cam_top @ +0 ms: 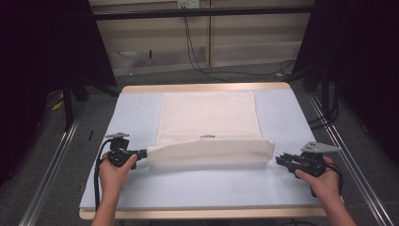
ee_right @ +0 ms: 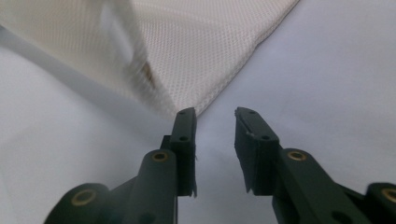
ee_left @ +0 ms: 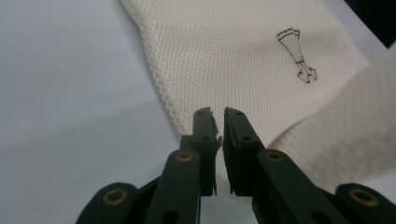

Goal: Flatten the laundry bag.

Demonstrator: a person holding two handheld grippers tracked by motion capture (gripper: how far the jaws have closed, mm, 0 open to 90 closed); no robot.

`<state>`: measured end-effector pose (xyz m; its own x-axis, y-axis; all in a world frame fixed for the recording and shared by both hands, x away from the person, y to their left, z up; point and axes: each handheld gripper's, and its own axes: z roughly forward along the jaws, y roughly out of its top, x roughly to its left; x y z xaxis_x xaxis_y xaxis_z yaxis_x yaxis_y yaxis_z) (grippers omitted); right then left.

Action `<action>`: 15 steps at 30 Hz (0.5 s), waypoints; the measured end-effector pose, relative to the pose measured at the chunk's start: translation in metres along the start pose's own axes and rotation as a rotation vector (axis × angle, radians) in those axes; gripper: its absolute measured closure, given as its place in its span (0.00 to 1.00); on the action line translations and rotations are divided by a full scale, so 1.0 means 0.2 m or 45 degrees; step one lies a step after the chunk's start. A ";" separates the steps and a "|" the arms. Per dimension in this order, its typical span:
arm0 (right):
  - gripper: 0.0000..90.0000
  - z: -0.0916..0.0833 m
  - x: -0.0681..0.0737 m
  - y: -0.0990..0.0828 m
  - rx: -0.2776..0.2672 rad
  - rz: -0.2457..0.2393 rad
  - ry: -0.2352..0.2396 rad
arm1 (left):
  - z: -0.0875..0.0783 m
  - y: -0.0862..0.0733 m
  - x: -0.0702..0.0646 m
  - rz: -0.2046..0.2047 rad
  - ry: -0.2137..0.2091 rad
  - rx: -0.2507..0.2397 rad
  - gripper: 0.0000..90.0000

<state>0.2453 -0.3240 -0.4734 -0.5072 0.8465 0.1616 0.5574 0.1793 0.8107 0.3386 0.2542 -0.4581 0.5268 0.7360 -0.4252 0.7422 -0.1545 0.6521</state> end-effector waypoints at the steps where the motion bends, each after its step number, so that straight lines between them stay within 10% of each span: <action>1: 0.78 0.00 0.00 0.00 -0.001 0.003 -0.004 | 0.00 0.00 0.00 0.002 0.001 -0.002 0.91; 15: 0.63 0.07 0.05 0.03 0.023 0.049 0.010 | 0.06 -0.02 -0.04 0.020 0.053 0.029 0.66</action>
<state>0.2534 -0.3079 -0.4756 -0.4901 0.8491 0.1969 0.5886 0.1558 0.7933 0.3367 0.2410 -0.4638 0.5210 0.7600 -0.3885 0.7435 -0.1806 0.6439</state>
